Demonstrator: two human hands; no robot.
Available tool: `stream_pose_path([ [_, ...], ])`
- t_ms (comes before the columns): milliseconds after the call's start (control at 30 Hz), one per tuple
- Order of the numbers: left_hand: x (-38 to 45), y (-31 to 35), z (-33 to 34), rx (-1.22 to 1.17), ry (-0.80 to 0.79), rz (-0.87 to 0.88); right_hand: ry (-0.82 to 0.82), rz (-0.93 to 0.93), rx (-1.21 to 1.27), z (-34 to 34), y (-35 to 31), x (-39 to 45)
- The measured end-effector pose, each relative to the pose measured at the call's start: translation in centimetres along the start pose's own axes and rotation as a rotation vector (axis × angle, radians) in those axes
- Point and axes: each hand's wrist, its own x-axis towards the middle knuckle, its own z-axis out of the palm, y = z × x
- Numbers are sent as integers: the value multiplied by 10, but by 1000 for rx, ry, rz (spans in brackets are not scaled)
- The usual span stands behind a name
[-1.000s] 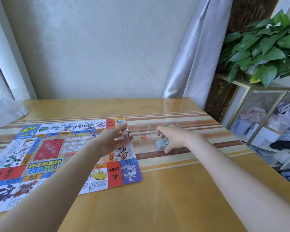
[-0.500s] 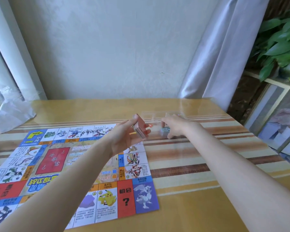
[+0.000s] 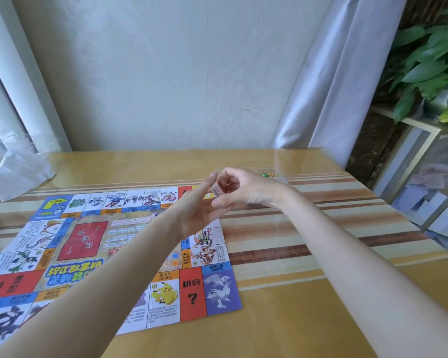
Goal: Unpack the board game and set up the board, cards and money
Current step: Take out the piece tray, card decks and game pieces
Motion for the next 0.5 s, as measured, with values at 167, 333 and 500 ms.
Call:
stream_pose_path([
  [167, -6, 2, 9, 9, -88, -45, 58, -53, -76, -5, -1, -9],
  [333, -1, -6, -4, 916, 188, 183, 11, 81, -662, -14, 12, -28],
  [500, -3, -21, -11, 1747, 118, 283, -67, 163, -771, -5, 36, -38],
])
